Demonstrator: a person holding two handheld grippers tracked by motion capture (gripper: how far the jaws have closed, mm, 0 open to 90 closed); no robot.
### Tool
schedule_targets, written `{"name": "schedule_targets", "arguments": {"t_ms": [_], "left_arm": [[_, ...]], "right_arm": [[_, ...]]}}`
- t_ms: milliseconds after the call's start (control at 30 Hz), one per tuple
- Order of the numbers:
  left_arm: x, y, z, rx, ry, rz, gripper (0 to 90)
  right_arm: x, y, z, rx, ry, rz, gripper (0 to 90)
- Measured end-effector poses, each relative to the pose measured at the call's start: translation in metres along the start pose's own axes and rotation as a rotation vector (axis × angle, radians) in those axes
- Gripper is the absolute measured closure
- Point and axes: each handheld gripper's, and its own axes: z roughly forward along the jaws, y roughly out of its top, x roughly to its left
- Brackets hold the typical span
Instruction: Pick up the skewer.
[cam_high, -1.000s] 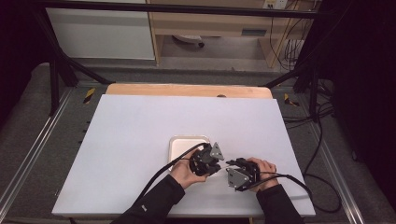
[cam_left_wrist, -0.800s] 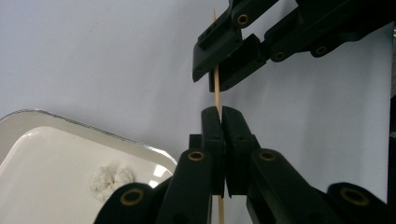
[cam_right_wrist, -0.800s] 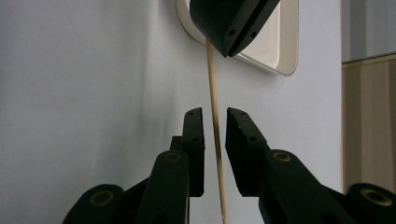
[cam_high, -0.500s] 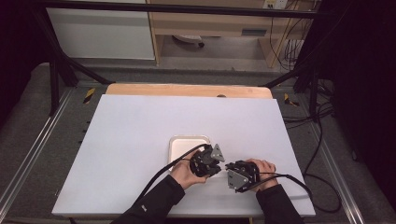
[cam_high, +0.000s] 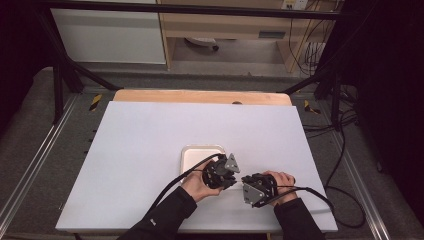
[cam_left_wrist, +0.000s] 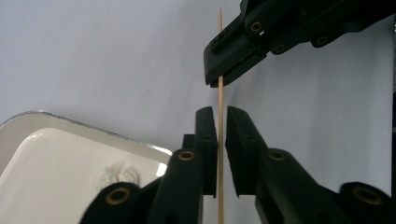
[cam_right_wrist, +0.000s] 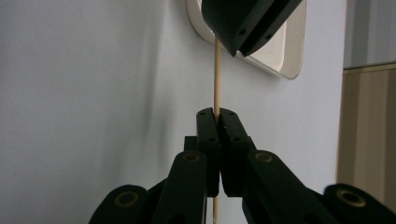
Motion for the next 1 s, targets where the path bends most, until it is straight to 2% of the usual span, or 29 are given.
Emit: {"name": "schedule_targets", "arguments": {"t_ms": [133,200,333,500,667,1000], "left_arm": [[0.0042,-0.0015,-0.0046,0.038,0.000,0.006,74.8],[0.0056,-0.0022,-0.0057,0.078,-0.002,0.009,71.6],[0.0068,-0.0038,-0.0048,0.143,-0.018,0.013,72.7],[0.0038,-0.0039,-0.0021,0.174,-0.040,0.013,79.5],[0.0023,-0.0038,-0.0001,0.191,-0.039,0.021,86.6],[-0.0014,-0.0015,0.0025,0.210,-0.011,0.039,88.5]], "right_arm": [[0.0005,-0.0002,0.0000,0.015,0.004,-0.003,89.0],[0.0006,-0.0002,0.0006,0.021,0.008,-0.009,88.9],[0.0005,0.0012,0.0017,0.035,0.012,-0.023,89.0],[-0.0017,0.0033,0.0010,0.033,0.012,-0.035,89.0],[-0.0022,0.0040,-0.0003,0.033,0.013,-0.042,89.0],[-0.0016,0.0039,-0.0020,0.033,0.019,-0.041,89.0]]}}
